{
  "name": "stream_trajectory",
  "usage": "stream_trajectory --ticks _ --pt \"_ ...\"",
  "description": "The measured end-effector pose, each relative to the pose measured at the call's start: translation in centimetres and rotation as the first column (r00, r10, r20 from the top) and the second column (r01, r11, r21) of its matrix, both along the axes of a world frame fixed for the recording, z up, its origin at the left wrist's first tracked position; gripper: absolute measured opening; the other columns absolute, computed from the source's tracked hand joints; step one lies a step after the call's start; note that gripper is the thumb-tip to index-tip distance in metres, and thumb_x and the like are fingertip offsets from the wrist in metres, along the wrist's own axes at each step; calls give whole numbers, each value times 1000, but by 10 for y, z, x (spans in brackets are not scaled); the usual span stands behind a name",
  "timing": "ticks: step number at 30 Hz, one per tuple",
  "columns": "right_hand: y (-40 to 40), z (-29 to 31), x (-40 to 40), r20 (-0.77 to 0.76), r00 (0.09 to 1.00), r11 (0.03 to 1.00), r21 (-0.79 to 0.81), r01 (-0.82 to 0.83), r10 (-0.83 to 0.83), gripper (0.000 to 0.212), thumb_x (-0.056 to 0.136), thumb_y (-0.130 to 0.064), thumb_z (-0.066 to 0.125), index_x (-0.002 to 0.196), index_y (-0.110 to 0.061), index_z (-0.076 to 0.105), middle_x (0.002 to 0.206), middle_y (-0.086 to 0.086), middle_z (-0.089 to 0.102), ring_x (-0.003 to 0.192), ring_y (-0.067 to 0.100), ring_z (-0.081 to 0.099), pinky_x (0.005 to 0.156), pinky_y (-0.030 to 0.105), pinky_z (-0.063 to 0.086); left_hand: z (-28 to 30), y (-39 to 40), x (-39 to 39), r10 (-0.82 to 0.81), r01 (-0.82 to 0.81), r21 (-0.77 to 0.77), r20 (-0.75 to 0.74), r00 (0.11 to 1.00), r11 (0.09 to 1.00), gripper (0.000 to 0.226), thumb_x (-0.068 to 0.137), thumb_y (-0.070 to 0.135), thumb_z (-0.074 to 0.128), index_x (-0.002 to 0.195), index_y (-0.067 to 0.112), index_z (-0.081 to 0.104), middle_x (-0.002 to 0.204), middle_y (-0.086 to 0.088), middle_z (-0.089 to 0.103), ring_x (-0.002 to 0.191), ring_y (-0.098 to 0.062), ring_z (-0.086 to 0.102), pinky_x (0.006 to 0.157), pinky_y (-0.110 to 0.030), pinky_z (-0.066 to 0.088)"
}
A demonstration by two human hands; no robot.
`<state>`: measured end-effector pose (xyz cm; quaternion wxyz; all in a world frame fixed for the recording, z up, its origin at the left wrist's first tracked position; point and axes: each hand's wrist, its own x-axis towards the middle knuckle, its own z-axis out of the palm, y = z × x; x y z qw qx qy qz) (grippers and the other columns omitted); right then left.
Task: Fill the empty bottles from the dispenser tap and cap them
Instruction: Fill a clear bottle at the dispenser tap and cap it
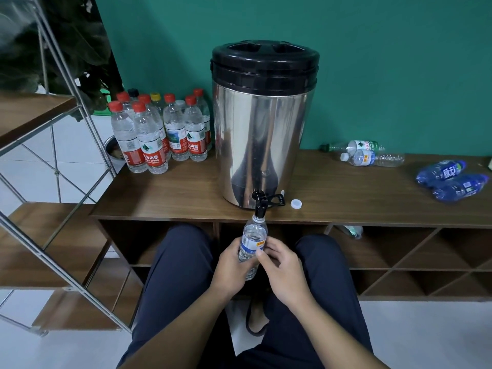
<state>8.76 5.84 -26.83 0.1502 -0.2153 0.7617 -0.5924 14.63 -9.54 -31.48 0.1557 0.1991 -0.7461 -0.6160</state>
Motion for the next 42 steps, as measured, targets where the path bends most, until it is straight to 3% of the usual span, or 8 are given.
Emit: stream_trajectory --ticks 6,12,14,18,23,25,34,42 --pt "0 9 -4 24 999 1000 1 26 -26 34 107 -26 76 141 -26 73 131 -16 79 126 5 72 113 42 58 -2 -1 -1 2 -2 -18 8 1000 1000 41 92 32 92 129 33 72 116 12 81 107 -7 78 100 -43 63" --pt "0 40 -26 13 994 994 -24 107 -106 43 107 -46 70 144 -23 71 125 -13 80 122 1 72 114 35 55 -6 -3 -2 12 -11 -31 24 1000 999 43 90 25 92 127 32 71 112 13 81 104 -6 77 99 -39 62" --pt "-4 53 -34 4 992 990 -65 129 -129 41 109 -50 64 136 -21 74 117 -8 82 115 6 76 108 40 60 -6 -3 -3 15 -14 -36 33 999 999 41 90 25 93 125 31 72 110 12 81 102 -4 76 97 -34 61" --pt "-17 84 -45 25 993 985 -125 116 -113 30 117 -37 56 111 -16 77 93 8 81 83 16 75 85 38 65 -6 -3 -2 14 -13 -33 41 999 999 41 90 27 93 124 33 71 110 13 80 101 -4 76 96 -32 61" --pt "-33 100 -52 122 988 992 -74 102 -93 40 116 -33 56 96 -1 70 74 3 70 68 16 60 72 36 54 -5 -4 -2 12 -10 -40 37 999 999 38 91 27 92 122 34 71 109 14 80 101 -4 76 95 -32 61" --pt "-37 103 -54 174 980 990 -83 117 -101 39 116 -29 56 89 -4 68 71 1 66 65 16 54 70 35 51 -6 -4 -2 9 -8 -42 32 999 999 37 91 27 92 121 34 71 110 13 80 101 -5 76 96 -34 62" --pt "-46 110 -69 273 962 994 -98 44 -16 19 113 -19 62 99 -6 65 65 -1 49 55 13 37 57 29 38 -8 -6 -3 7 -5 -35 38 999 999 37 90 28 92 120 34 71 109 13 80 101 -7 76 97 -35 62" --pt "-46 111 -70 277 961 991 -136 22 17 19 113 -18 63 116 -4 75 62 -2 47 54 11 36 56 28 35 -7 -7 -2 -6 7 -28 54 999 1000 38 91 32 92 122 36 71 111 13 80 103 -7 76 99 -40 63"
